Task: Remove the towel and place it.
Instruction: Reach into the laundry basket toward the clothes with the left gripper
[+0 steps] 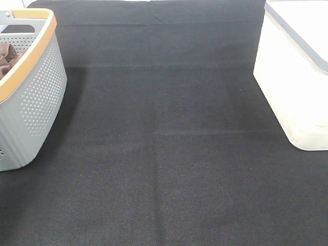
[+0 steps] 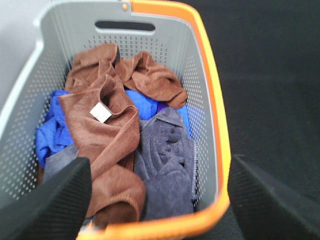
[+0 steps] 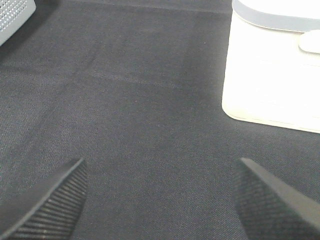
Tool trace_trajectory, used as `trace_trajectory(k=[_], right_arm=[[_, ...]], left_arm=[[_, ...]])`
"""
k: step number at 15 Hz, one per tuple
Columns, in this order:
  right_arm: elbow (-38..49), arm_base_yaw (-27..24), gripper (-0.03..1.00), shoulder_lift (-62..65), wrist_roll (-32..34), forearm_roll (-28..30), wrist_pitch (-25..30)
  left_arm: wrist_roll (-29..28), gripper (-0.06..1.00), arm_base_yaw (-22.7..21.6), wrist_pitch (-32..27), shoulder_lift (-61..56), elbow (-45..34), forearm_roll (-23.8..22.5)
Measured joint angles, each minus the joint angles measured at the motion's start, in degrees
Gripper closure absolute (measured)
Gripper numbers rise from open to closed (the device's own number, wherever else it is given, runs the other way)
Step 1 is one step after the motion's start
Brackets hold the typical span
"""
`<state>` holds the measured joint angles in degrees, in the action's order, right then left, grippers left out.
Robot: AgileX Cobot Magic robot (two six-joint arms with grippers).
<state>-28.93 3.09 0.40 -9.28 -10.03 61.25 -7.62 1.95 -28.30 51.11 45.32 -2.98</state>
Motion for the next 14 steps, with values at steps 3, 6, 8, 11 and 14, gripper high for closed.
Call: trace_trajectory(k=[3, 6, 8, 11, 14], right_arm=[[0.0, 0.0, 0.21, 0.0, 0.0, 0.0, 0.0], [0.0, 0.0, 0.21, 0.0, 0.0, 0.0, 0.0], [0.0, 0.0, 0.21, 0.0, 0.0, 0.0, 0.0], [0.0, 0.0, 0.21, 0.0, 0.0, 0.0, 0.0], [0.0, 0.0, 0.21, 0.0, 0.0, 0.0, 0.0]], left_arm=[[-0.63, 0.23, 0.0, -8.71, 20.0, 15.01, -2.18], [-3.84, 0.23, 0.0, -19.94, 34.03, 27.96, -7.56], [-4.35, 0.23, 0.0, -25.21, 41.31, 35.52, -10.94], [-4.41, 0.23, 0.0, -29.51, 50.48, 45.61, -15.47], [-5.39, 0.23, 0.0, -30.54, 56.04, 50.59, -17.48]])
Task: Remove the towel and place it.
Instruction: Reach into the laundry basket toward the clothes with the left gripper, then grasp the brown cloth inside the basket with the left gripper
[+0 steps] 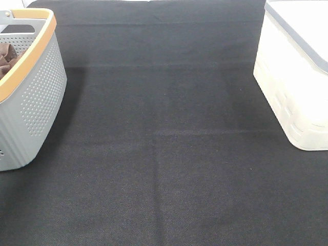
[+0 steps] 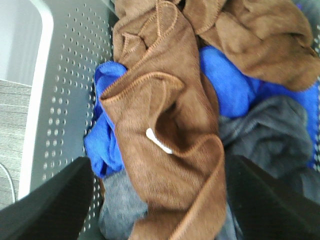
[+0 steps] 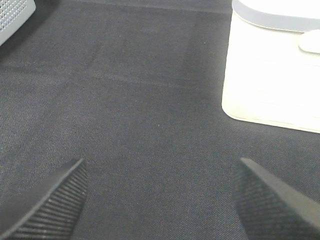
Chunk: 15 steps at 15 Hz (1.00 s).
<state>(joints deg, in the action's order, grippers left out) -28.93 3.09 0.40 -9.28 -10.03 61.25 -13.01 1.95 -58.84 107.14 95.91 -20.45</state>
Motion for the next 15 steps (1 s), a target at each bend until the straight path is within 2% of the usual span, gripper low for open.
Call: trace_trajectory(k=[3, 8, 11, 13, 15], right_arm=[[0.0, 0.0, 0.21, 0.0, 0.0, 0.0, 0.0], [0.0, 0.0, 0.21, 0.0, 0.0, 0.0, 0.0], [0.0, 0.0, 0.21, 0.0, 0.0, -0.06, 0.0], [0.0, 0.0, 0.21, 0.0, 0.0, -0.06, 0.0], [0.0, 0.0, 0.21, 0.0, 0.0, -0.06, 0.0]], left_arm=[[-5.39, 0.23, 0.0, -1.32, 3.61, 2.06, -4.98], [-7.62, 0.26, -0.23, -1.32, 6.25, 2.12, -6.47], [-8.08, 0.26, -3.67, -0.17, 8.59, 2.46, -2.98], [-5.61, 0.26, -5.79, 0.8, 10.31, 3.61, 1.55], [-3.44, 0.26, -6.07, 3.09, 12.09, 4.98, 4.41]])
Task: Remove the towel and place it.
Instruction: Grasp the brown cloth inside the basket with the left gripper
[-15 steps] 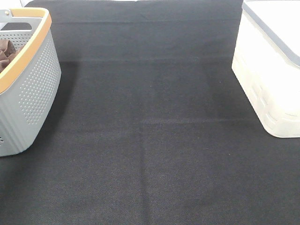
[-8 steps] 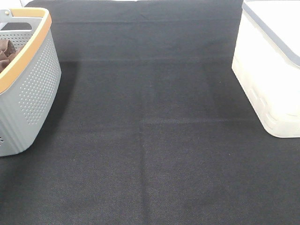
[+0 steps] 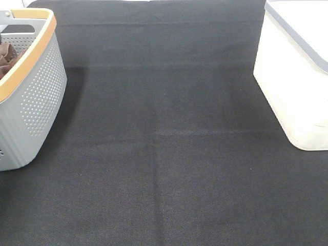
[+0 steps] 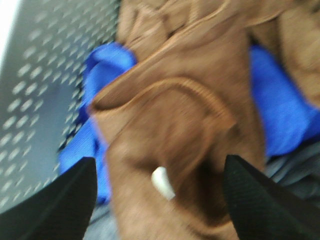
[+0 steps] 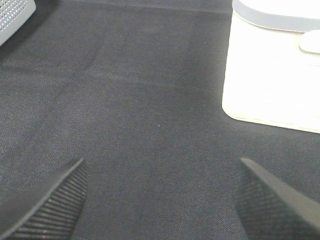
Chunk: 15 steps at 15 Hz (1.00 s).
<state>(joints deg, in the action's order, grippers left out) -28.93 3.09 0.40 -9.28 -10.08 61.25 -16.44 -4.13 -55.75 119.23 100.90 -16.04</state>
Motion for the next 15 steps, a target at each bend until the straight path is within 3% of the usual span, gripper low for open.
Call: trace_trajectory(k=[3, 9, 11, 12, 13, 15], right_arm=[[0.0, 0.0, 0.21, 0.0, 0.0, 0.0, 0.0], [0.0, 0.0, 0.21, 0.0, 0.0, 0.0, 0.0], [0.0, 0.0, 0.21, 0.0, 0.0, 0.0, 0.0], [0.0, 0.0, 0.21, 0.0, 0.0, 0.0, 0.0], [0.0, 0.0, 0.21, 0.0, 0.0, 0.0, 0.0], [0.0, 0.0, 0.21, 0.0, 0.0, 0.0, 0.0]], left_arm=[[0.29, 0.28, 0.0, 3.67, 0.86, 0.46, 1.43], [1.09, 0.37, 0.0, 4.13, 4.76, 0.92, 2.18], [1.09, 0.53, 0.0, 4.41, 5.39, 1.15, 2.18], [1.09, 0.66, 0.0, 4.7, 5.39, 1.15, 2.18], [1.09, 0.7, 0.0, 4.93, 5.39, 1.15, 2.18], [1.09, 0.89, 0.0, 4.98, 5.39, 2.06, 2.18]])
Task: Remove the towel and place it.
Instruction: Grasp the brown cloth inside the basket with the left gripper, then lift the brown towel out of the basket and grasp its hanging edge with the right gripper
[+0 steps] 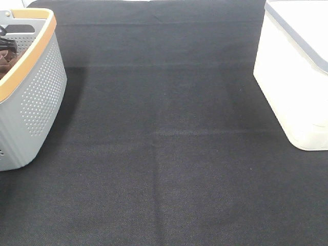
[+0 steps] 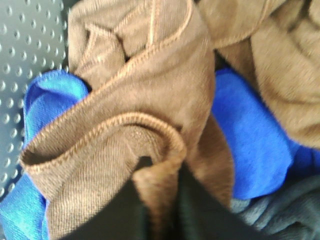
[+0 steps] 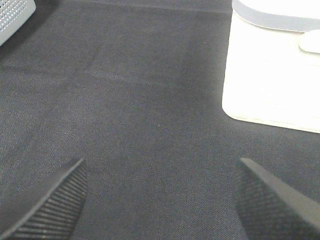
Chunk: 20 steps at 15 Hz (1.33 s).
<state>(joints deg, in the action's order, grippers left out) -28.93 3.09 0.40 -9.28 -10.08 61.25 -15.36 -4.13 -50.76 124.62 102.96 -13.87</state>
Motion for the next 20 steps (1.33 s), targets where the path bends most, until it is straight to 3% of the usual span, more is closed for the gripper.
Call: trace_trajectory(k=[2, 7, 10, 17, 20], right_arm=[[0.0, 0.0, 0.21, 0.0, 0.0, 0.0, 0.0], [0.0, 0.0, 0.21, 0.0, 0.0, 0.0, 0.0], [0.0, 0.0, 0.21, 0.0, 0.0, 0.0, 0.0], [0.0, 0.0, 0.21, 0.0, 0.0, 0.0, 0.0], [0.0, 0.0, 0.21, 0.0, 0.57, -0.29, 0.0]], left_arm=[[0.06, 0.94, 0.0, -1.78, 0.0, 1.83, 0.0], [2.01, 0.94, 0.0, -13.29, 0.0, 10.49, 0.0], [2.98, 0.94, 0.0, -17.19, -2.75, 14.27, 2.52], [4.07, 0.94, 0.0, -18.22, -13.18, 25.21, 15.47], [5.67, 0.94, 0.06, -14.27, -17.59, 29.85, 28.25]])
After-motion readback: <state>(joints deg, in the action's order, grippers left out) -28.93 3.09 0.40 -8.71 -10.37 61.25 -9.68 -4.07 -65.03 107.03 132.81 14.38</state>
